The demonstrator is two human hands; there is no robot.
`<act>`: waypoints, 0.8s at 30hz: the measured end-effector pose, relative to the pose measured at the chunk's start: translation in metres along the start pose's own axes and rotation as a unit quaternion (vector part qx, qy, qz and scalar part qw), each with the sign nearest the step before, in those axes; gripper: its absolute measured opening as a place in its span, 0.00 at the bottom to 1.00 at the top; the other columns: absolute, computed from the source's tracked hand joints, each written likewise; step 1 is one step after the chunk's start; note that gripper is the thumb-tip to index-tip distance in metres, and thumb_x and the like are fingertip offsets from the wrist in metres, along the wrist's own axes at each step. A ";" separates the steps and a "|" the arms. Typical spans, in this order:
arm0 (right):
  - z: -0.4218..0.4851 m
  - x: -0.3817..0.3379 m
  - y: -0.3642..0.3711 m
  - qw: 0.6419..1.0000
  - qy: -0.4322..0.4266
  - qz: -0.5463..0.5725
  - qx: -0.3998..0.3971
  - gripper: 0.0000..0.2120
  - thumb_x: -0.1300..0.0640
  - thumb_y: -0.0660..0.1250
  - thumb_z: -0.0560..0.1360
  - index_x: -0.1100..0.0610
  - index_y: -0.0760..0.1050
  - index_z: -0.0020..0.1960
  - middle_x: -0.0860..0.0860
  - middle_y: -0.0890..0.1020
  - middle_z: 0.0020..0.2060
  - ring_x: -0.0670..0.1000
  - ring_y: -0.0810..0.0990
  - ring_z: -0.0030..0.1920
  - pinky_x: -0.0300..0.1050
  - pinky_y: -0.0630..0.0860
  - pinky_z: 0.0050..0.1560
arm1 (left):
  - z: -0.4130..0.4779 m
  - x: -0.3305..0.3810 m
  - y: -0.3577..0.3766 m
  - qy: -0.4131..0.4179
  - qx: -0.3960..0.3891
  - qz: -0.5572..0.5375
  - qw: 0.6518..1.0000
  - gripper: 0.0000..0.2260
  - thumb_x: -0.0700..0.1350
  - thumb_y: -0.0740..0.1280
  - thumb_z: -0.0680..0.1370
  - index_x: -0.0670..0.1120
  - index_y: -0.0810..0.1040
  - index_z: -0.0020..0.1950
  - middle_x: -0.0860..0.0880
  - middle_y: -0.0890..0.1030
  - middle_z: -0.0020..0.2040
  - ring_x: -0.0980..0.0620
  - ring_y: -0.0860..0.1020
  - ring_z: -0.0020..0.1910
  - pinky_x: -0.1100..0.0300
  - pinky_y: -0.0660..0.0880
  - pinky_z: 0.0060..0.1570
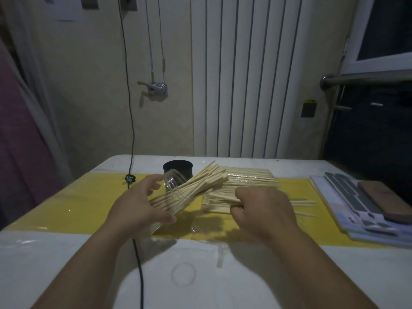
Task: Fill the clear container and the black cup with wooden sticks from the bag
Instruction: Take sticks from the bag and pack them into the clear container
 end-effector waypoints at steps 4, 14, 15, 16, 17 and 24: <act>-0.004 0.006 -0.009 0.960 -0.076 0.044 0.267 0.15 0.51 0.61 0.72 0.54 0.68 0.29 0.53 0.74 0.26 0.58 0.72 0.28 0.45 0.60 0.32 | 0.000 -0.001 0.000 0.003 -0.001 0.003 1.000 0.42 0.51 0.84 0.52 0.71 0.68 0.60 0.60 0.77 0.59 0.56 0.74 0.61 0.48 0.76 0.57; -0.018 0.005 -0.017 0.873 -0.068 0.211 0.435 0.24 0.49 0.58 0.84 0.64 0.80 0.39 0.56 0.75 0.36 0.54 0.74 0.34 0.45 0.71 0.30 | 0.000 0.003 0.000 0.031 -0.018 0.043 0.998 0.42 0.46 0.85 0.55 0.69 0.68 0.60 0.67 0.74 0.52 0.57 0.74 0.59 0.50 0.76 0.56; -0.019 0.005 -0.017 0.866 -0.055 0.236 0.438 0.21 0.50 0.60 0.83 0.63 0.82 0.41 0.56 0.76 0.38 0.52 0.75 0.36 0.42 0.72 0.34 | 0.000 0.002 0.000 0.031 -0.021 0.049 0.998 0.42 0.48 0.85 0.54 0.69 0.68 0.61 0.66 0.74 0.53 0.57 0.74 0.59 0.50 0.76 0.56; -0.020 0.005 -0.018 0.856 -0.043 0.268 0.440 0.18 0.52 0.63 0.81 0.63 0.83 0.42 0.55 0.76 0.39 0.48 0.75 0.39 0.36 0.72 0.38 | -0.001 0.002 0.001 0.032 -0.023 0.056 0.998 0.43 0.50 0.84 0.53 0.69 0.69 0.62 0.66 0.75 0.54 0.57 0.75 0.59 0.50 0.76 0.56; -0.020 0.005 -0.018 0.848 -0.032 0.301 0.435 0.15 0.54 0.65 0.80 0.62 0.83 0.43 0.53 0.77 0.39 0.45 0.75 0.40 0.32 0.71 0.41 | -0.001 0.002 0.001 0.035 -0.024 0.063 0.997 0.44 0.52 0.83 0.51 0.69 0.69 0.63 0.66 0.75 0.55 0.57 0.75 0.60 0.51 0.76 0.55; -0.014 -0.006 -0.015 0.791 0.107 0.535 0.277 0.12 0.48 0.67 0.79 0.52 0.79 0.40 0.50 0.81 0.32 0.49 0.82 0.37 0.43 0.75 0.44 | -0.001 0.003 0.002 0.040 -0.019 0.082 0.996 0.48 0.56 0.80 0.49 0.67 0.68 0.68 0.65 0.76 0.56 0.57 0.76 0.59 0.53 0.76 0.53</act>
Point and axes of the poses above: each hand's wrist, its own z-axis towards the middle knuckle, its own y-axis out of the palm, x = y × z, the point moved 3 cm from there along z, towards the middle knuckle
